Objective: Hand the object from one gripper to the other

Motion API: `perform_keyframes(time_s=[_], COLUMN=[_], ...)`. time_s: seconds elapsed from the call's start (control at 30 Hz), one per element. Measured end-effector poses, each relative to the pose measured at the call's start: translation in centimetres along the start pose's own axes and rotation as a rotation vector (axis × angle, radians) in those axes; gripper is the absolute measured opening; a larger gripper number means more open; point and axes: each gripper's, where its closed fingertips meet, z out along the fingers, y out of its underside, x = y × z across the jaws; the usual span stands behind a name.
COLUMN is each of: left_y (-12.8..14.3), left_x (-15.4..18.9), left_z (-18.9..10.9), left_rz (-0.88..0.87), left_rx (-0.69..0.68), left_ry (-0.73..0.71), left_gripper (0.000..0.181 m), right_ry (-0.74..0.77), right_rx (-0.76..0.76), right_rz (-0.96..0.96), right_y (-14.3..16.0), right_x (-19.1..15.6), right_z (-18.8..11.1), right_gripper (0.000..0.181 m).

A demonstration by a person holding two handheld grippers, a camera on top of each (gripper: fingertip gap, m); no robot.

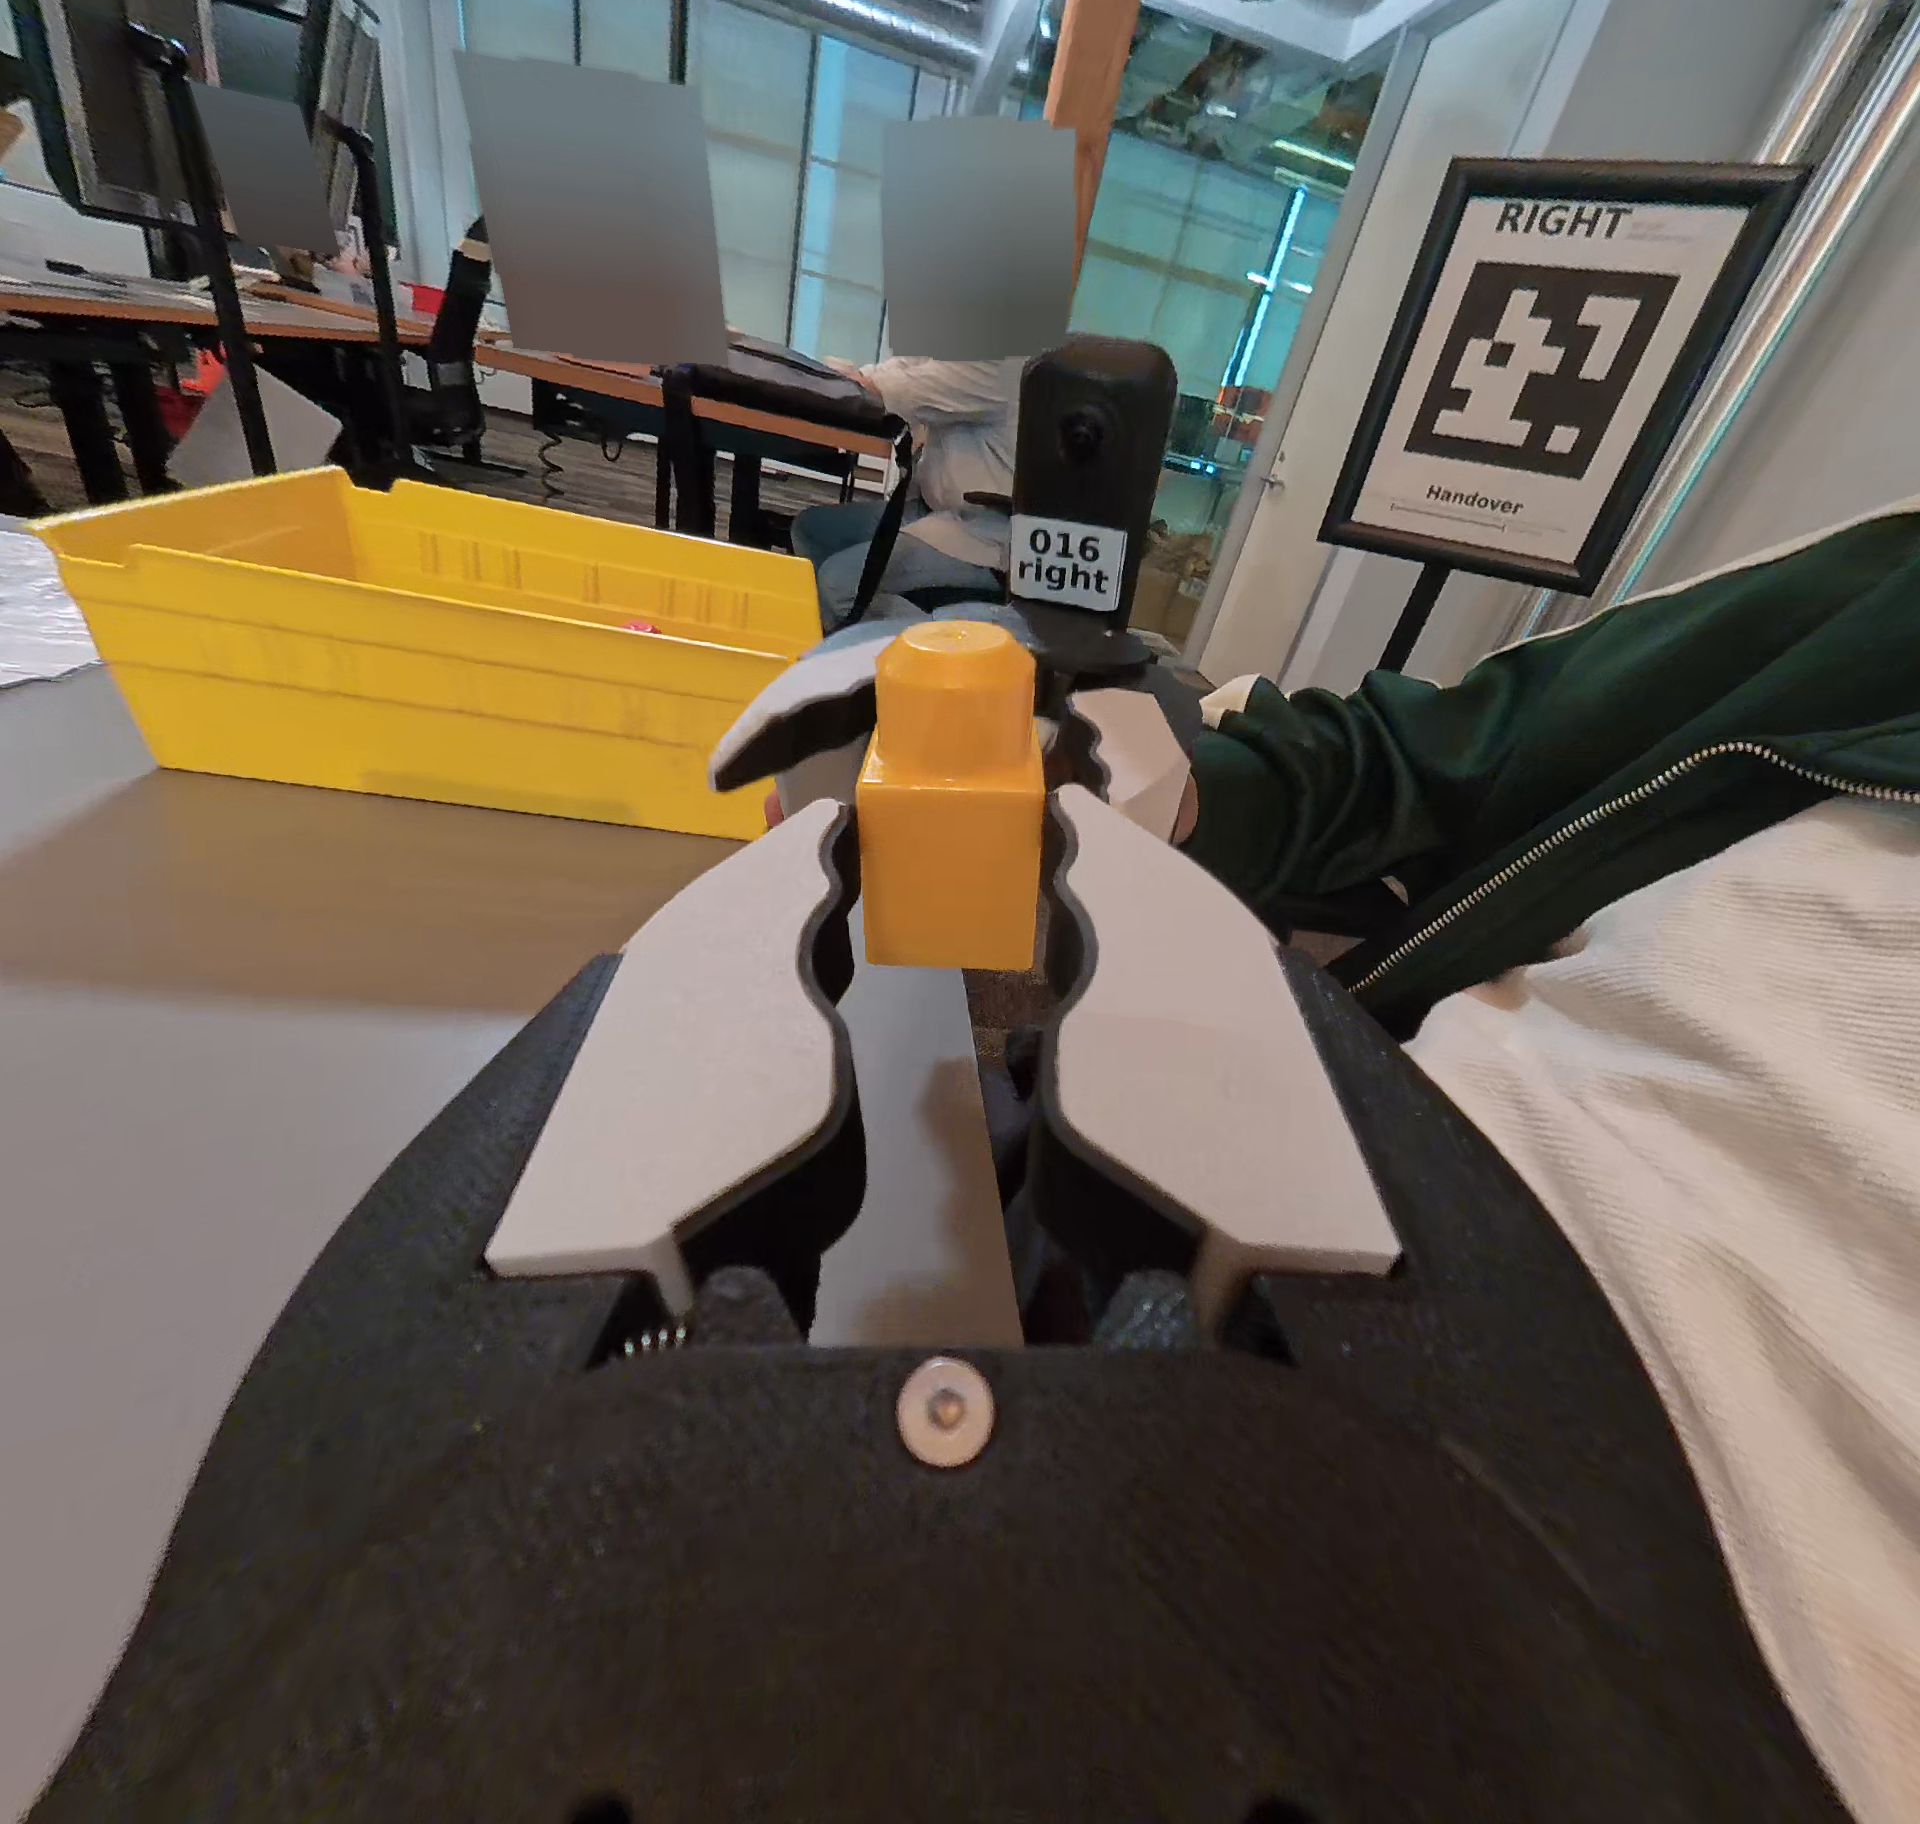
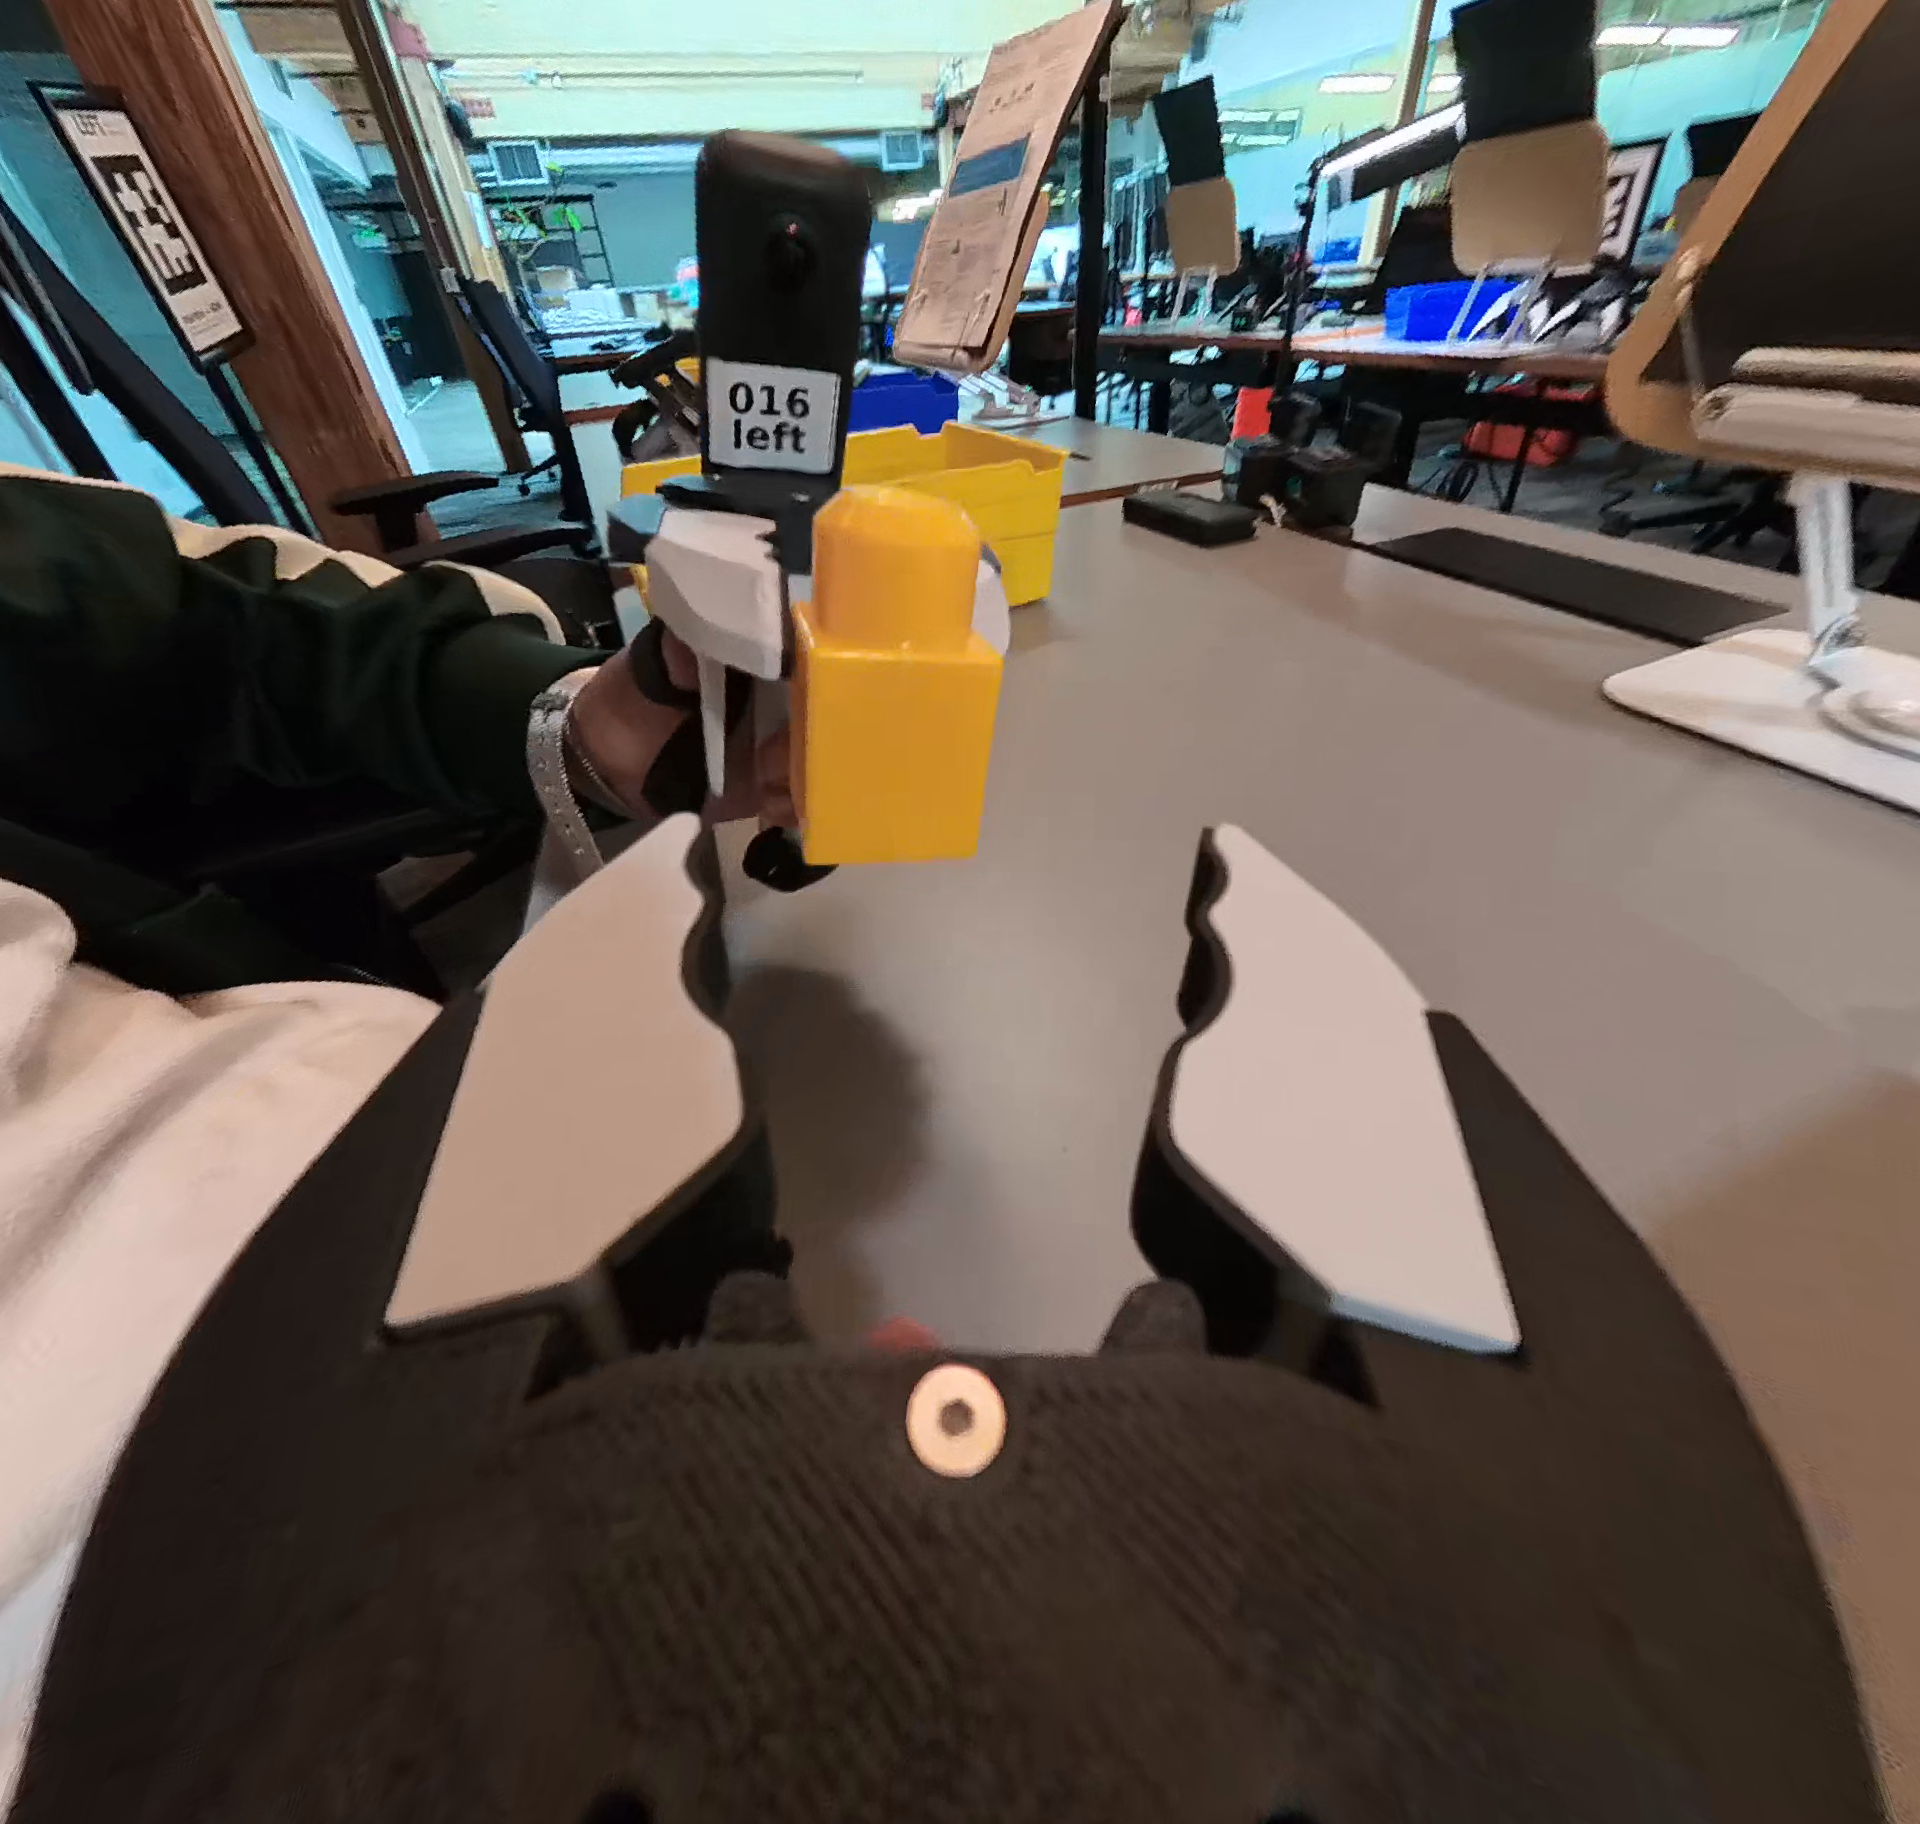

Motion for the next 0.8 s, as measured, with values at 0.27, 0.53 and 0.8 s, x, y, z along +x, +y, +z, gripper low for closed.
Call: perform_keyframes(time_s=[0.27, 0.53, 0.8], left_y=[0.4, 0.8, 0.2], left_x=[0.4, 0.9, 0.5], left_z=[0.4, 0.9, 0.7], left_rz=[0.002, 0.055, 0.141], left_rx=[-0.015, -0.03, -0.012], left_ry=[0.011, 0.017, -0.047], left_gripper=[0.032, 0.032, 0.046], right_ry=[-0.101, -0.102, -0.062], right_rx=[-0.019, -0.026, -0.082], right_rz=[-0.007, -0.001, -0.005], right_y=[0.2, 0.2, 0.8], right_x=[-1.9, -1.8, -1.3], right_z=[0.3, 0.1, 0.0], right_gripper=[0.045, 0.036, 0.035])
